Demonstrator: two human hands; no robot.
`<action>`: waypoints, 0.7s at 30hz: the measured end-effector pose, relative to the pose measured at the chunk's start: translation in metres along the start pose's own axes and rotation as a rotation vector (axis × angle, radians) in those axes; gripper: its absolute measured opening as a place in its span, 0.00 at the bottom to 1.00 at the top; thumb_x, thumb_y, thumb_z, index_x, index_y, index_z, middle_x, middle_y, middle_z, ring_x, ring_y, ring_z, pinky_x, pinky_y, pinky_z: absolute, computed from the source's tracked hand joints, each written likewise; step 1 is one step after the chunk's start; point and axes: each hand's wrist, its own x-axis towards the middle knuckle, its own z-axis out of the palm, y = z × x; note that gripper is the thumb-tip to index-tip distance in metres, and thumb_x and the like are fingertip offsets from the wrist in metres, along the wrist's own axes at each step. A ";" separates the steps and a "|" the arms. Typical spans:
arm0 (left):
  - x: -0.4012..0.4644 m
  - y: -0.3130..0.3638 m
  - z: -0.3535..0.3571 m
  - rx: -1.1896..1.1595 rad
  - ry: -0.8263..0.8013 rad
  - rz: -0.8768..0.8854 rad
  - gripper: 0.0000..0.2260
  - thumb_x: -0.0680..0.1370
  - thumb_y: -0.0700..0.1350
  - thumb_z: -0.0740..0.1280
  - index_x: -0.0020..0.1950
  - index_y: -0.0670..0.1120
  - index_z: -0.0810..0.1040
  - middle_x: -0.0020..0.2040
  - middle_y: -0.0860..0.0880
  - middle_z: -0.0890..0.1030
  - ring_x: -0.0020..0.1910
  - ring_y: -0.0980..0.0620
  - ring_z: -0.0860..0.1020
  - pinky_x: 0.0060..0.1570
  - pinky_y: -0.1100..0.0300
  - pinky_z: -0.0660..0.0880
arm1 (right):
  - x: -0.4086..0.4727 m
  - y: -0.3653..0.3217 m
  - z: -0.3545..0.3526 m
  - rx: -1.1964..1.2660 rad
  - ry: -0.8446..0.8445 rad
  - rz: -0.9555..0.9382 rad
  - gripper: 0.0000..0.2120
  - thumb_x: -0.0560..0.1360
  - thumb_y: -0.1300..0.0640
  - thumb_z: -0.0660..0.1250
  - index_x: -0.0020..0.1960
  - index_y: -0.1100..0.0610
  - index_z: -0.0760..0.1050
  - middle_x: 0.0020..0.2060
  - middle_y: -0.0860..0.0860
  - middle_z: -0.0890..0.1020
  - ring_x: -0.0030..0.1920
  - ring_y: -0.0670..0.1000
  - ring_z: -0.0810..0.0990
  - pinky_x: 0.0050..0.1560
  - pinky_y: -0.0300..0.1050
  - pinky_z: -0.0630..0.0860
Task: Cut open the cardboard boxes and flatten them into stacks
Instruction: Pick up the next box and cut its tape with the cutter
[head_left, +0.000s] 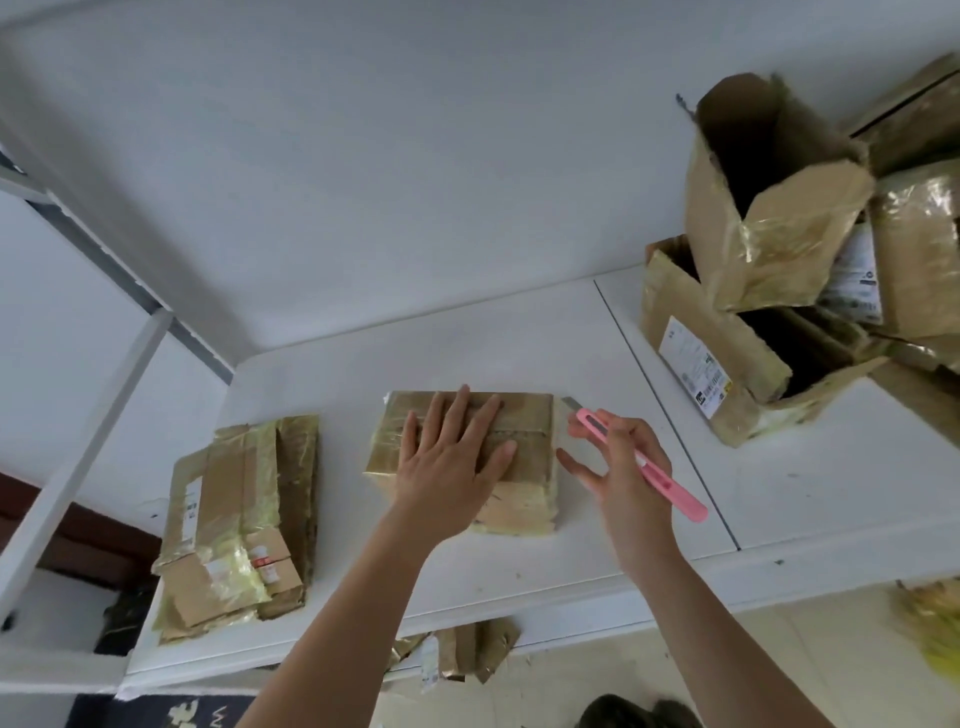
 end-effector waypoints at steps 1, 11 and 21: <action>0.001 0.001 0.002 0.020 0.010 -0.005 0.28 0.80 0.66 0.46 0.78 0.63 0.44 0.80 0.57 0.42 0.79 0.54 0.38 0.76 0.48 0.36 | 0.000 0.002 -0.002 -0.004 0.008 -0.018 0.06 0.81 0.62 0.61 0.48 0.64 0.72 0.47 0.60 0.82 0.52 0.52 0.83 0.54 0.64 0.80; 0.002 0.001 0.001 0.047 -0.008 -0.003 0.29 0.79 0.67 0.47 0.78 0.63 0.43 0.80 0.56 0.41 0.78 0.53 0.38 0.76 0.47 0.37 | 0.008 0.018 0.001 -0.128 -0.029 -0.132 0.06 0.81 0.62 0.62 0.45 0.61 0.70 0.42 0.57 0.82 0.48 0.50 0.83 0.57 0.63 0.79; 0.001 0.002 -0.001 0.049 -0.034 -0.004 0.30 0.80 0.67 0.47 0.79 0.62 0.43 0.80 0.56 0.40 0.78 0.53 0.37 0.76 0.47 0.35 | 0.012 0.025 -0.002 -0.230 0.005 -0.176 0.07 0.80 0.57 0.64 0.43 0.52 0.72 0.40 0.54 0.82 0.49 0.53 0.83 0.55 0.68 0.77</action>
